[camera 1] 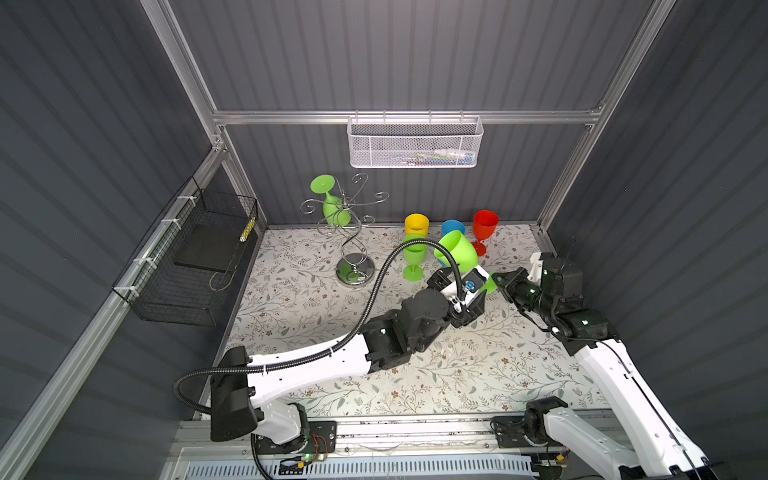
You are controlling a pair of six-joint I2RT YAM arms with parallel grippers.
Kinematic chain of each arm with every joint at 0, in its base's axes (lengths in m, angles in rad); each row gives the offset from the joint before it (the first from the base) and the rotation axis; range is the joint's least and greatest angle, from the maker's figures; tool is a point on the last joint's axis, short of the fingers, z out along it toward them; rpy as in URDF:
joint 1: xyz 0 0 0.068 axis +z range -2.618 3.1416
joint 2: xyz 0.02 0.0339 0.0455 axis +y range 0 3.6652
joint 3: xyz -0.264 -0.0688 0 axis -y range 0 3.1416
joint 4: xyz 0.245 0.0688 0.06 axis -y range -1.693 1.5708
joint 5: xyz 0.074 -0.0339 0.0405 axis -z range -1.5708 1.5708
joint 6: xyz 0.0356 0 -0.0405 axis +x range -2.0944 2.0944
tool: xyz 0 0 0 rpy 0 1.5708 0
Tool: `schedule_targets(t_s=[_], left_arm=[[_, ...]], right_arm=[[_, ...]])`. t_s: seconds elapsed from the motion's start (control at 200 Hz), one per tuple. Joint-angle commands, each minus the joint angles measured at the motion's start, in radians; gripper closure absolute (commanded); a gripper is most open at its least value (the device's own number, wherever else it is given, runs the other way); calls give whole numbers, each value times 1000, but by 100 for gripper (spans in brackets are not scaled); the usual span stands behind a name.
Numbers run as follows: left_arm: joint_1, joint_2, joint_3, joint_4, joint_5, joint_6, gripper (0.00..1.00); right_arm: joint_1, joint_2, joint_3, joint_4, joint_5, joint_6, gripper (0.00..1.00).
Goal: Take the wine glass off the wine glass rack
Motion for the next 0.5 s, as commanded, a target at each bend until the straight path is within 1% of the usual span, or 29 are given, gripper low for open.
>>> schedule_targets(t_s=[0.0, 0.08, 0.11, 0.23, 0.37, 0.435, 0.495], left_arm=[[96, -40, 71, -130, 152, -204, 21], [137, -29, 107, -181, 216, -276, 22], [147, -19, 162, -211, 236, -300, 22], [201, 29, 256, -309, 333, -396, 23], [260, 69, 317, -353, 468, -505, 23], [275, 89, 348, -380, 506, -550, 25], [280, 107, 372, -406, 514, -579, 26]], right_arm=[[-14, -30, -53, 119, 39, -102, 100], [-16, -54, -103, 178, 52, -138, 100], [-16, -64, -120, 205, 59, -147, 100], [-17, -93, -166, 270, 87, -189, 100], [-17, -108, -191, 315, 110, -221, 100], [-19, -110, -198, 328, 121, -229, 100], [-18, -110, -201, 336, 127, -239, 100]])
